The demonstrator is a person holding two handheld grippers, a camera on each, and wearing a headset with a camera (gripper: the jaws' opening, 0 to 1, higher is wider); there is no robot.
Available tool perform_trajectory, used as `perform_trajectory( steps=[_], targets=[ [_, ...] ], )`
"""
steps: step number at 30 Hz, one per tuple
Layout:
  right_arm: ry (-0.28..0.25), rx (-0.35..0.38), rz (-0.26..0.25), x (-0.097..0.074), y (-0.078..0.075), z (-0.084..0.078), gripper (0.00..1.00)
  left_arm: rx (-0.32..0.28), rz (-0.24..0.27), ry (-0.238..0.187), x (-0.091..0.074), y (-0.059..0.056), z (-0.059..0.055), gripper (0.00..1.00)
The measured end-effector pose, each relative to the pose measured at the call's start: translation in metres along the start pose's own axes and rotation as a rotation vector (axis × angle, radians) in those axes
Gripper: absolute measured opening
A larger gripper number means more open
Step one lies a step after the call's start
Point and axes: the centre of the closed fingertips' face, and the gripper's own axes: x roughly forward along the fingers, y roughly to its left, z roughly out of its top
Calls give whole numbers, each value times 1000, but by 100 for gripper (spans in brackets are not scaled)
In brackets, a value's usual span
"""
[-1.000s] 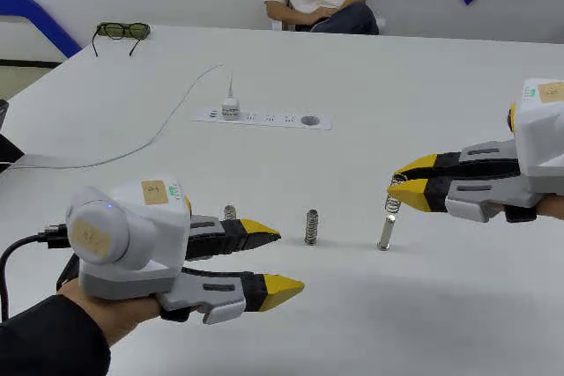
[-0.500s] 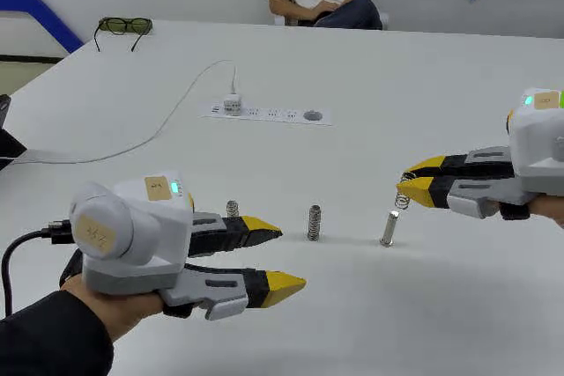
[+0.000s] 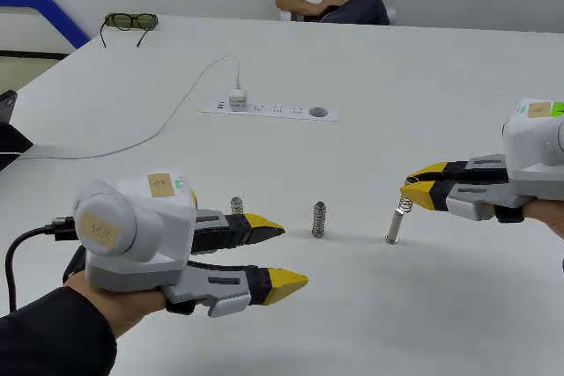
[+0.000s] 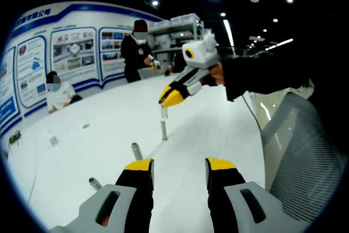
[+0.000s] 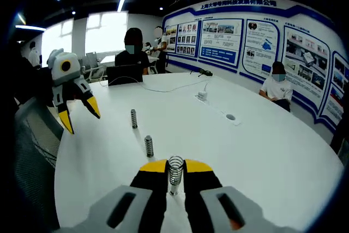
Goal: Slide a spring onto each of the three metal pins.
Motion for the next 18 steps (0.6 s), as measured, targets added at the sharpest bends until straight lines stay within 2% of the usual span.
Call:
perform_trajectory(
  steps=[11,18],
  targets=[
    [1,23,2,5,-2,-7,12,-4,4,8,0,1,-2,38],
    [-17,45,2,6,-3,-5,12,-4,1,12,1,1,-3,38]
  ],
)
